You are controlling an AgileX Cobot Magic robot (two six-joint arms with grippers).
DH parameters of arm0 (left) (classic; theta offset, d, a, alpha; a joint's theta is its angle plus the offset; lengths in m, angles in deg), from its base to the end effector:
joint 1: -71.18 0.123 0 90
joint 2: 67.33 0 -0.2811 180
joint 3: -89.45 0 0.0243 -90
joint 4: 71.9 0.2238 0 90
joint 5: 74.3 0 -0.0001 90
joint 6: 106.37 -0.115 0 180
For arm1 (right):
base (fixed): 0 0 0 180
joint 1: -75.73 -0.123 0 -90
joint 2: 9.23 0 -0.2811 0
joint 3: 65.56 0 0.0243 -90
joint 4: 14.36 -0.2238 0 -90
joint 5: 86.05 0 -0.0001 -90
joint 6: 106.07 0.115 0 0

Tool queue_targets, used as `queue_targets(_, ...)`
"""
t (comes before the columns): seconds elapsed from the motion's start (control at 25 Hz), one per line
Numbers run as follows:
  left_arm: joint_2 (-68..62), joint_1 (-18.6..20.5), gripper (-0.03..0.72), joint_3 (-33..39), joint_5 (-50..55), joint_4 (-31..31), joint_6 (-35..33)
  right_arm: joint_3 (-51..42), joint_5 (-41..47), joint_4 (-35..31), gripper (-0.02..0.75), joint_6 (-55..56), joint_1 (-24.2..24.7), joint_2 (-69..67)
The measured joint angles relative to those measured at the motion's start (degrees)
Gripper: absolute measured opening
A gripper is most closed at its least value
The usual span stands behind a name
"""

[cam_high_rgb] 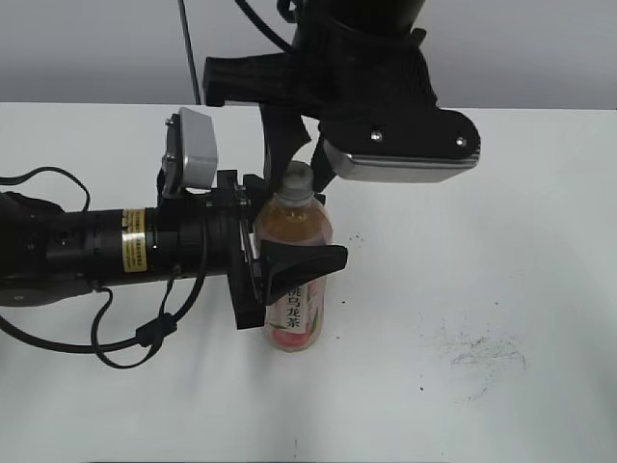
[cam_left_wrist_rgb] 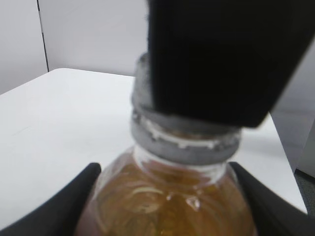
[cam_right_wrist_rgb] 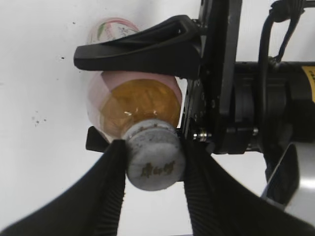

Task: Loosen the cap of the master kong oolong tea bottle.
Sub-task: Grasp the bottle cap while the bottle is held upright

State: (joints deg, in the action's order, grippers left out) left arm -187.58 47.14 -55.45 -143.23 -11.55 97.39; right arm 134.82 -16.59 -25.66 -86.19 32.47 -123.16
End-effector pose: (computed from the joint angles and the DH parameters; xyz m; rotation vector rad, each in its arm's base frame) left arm 0.2566 -0.2165 0.1570 1.1298 1.4291 -1.0365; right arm 0.2568 0.2707 0.2824 -2.7671 -0.5126 -0.2139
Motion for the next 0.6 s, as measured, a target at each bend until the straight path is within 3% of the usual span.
queue_targets(0.32,0.1,0.0,0.447,0.0,0.2,-0.2,0.2,0.0,-0.3,0.5,0.274,3.2,0.0,0.0)
queue_targets(0.52,0.1,-0.1,0.447,0.0,0.2,-0.3,0.2,0.0,-0.3,0.6,0.276,20.2,0.0,0.0)
queue_targets(0.6,0.1,-0.1,0.447,0.0,0.2,-0.4,0.2,0.0,-0.2,0.5,0.326,28.6,0.0,0.0)
